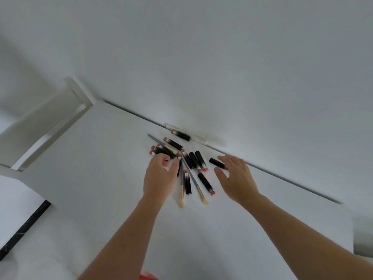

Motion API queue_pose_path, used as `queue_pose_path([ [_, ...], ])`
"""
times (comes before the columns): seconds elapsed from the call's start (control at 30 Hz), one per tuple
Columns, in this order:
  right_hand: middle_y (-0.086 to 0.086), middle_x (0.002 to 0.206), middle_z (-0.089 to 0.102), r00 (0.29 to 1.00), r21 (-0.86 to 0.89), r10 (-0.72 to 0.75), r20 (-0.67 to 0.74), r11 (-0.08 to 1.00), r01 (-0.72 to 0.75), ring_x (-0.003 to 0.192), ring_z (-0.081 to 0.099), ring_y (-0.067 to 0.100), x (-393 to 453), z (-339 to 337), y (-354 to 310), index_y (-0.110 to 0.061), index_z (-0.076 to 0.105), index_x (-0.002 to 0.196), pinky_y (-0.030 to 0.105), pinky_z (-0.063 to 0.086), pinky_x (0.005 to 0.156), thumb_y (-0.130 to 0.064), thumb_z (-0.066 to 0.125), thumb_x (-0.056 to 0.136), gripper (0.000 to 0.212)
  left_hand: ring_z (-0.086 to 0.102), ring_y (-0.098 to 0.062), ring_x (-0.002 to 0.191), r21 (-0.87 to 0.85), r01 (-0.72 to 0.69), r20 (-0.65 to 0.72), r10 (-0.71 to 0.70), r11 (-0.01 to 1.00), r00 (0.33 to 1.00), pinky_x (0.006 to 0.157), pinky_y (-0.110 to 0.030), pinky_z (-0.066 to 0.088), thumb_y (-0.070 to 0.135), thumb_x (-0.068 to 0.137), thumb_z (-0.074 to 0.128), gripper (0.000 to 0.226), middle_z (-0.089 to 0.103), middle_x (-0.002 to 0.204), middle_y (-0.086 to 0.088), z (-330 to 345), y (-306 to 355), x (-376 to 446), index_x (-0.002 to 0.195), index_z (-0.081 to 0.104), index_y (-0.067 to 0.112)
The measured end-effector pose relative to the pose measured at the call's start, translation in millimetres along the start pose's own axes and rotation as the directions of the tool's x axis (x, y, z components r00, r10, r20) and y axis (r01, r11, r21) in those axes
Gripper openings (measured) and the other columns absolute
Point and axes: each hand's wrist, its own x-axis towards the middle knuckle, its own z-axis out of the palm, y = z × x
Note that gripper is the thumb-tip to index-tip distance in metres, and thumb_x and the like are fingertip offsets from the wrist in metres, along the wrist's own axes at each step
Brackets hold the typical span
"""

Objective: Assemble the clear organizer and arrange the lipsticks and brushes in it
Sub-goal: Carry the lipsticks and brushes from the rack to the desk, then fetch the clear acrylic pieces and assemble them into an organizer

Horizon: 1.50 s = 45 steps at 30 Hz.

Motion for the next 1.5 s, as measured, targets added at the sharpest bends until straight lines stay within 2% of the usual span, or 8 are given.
queue_pose_path([
  [0.2,-0.006,0.136,0.060,0.992,0.033,0.066,-0.109,0.998,-0.062,0.129,0.049,0.016,-29.0,-41.0,14.9,-0.026,0.057,0.137,0.028,0.034,0.103,-0.044,0.048,0.099,0.043,0.062,0.007,0.083,-0.065,-0.151,0.096,0.156,0.986,0.983,0.062,-0.008,0.044,0.043,0.093,0.061,0.007,0.067,0.089,0.017,-43.9,21.4,-19.1,0.099,0.058,0.042],
  [0.4,-0.004,0.147,0.052,0.985,0.050,0.169,0.018,0.984,-0.170,0.134,0.047,0.017,-18.9,-39.5,28.9,-0.025,0.050,0.144,0.033,0.036,0.109,-0.043,0.050,0.101,0.047,0.062,0.009,0.091,-0.185,-0.131,0.210,0.169,0.974,0.963,0.067,-0.002,0.045,0.036,0.097,0.062,0.010,0.066,0.095,0.030,-46.6,16.1,-52.4,0.100,0.060,0.045],
  [0.57,-0.018,0.130,0.062,0.975,0.351,0.205,-0.084,0.922,-0.163,0.119,0.057,0.004,-69.9,-52.3,1.7,-0.035,0.059,0.132,0.031,0.047,0.102,-0.041,0.056,0.098,0.035,0.067,-0.001,0.093,-0.299,-0.147,0.247,0.225,0.943,0.943,0.076,-0.013,0.052,0.028,0.099,0.061,0.012,0.071,0.097,0.022,-45.4,32.8,-84.6,0.105,0.065,0.037],
  [0.73,-0.025,0.110,0.071,0.917,0.673,0.350,-0.193,0.727,-0.136,0.106,0.065,-0.002,-204.6,-88.6,-11.7,-0.042,0.068,0.114,0.010,0.048,0.086,-0.032,0.062,0.097,0.020,0.072,-0.014,0.094,-0.502,-0.117,0.372,0.336,0.857,0.865,0.080,-0.021,0.056,0.030,0.091,0.059,0.016,0.076,0.102,0.004,-36.4,65.9,-154.5,0.100,0.072,0.031],
  [0.8,-0.021,0.109,0.073,0.878,0.750,0.427,-0.218,0.649,-0.129,0.105,0.067,0.002,-269.3,-99.1,-7.0,-0.040,0.070,0.111,0.015,0.050,0.088,-0.030,0.063,0.097,0.019,0.073,-0.020,0.096,-0.536,-0.121,0.430,0.394,0.836,0.812,0.081,-0.025,0.058,0.031,0.091,0.059,0.017,0.076,0.104,-0.002,-29.3,75.6,-193.1,0.100,0.074,0.030],
  [0.9,-0.010,0.107,0.075,0.791,0.841,0.557,-0.252,0.531,-0.106,0.105,0.069,0.012,-374.2,-106.6,2.0,-0.038,0.072,0.108,0.032,0.052,0.091,-0.043,0.062,0.089,0.023,0.073,-0.024,0.096,-0.548,-0.149,0.518,0.473,0.823,0.713,0.080,-0.031,0.059,0.040,0.087,0.060,0.024,0.076,0.106,-0.005,-17.8,84.3,-259.6,0.101,0.074,0.026],
  [1.2,0.012,0.092,0.075,0.381,0.932,0.857,-0.347,0.360,0.040,0.084,0.068,0.020,-645.9,-79.7,-5.5,-0.024,0.077,0.100,0.032,0.055,0.080,-0.024,0.065,0.090,0.015,0.071,-0.023,0.088,-0.500,-0.185,0.757,0.531,0.846,0.380,0.077,-0.029,0.058,0.043,0.085,0.062,0.022,0.075,0.098,-0.008,14.9,89.3,-458.1,0.098,0.074,0.029],
  [1.5,0.015,0.092,0.075,-0.050,0.946,0.956,-0.290,0.294,0.137,0.081,0.070,0.019,-768.5,-22.7,-41.6,-0.022,0.077,0.099,0.029,0.057,0.072,-0.005,0.061,0.093,0.024,0.067,-0.021,0.077,-0.425,-0.243,0.903,0.427,0.872,-0.047,0.071,-0.025,0.056,-0.009,0.097,0.053,0.021,0.073,0.088,-0.015,45.9,92.7,-564.4,0.099,0.071,0.002],
])
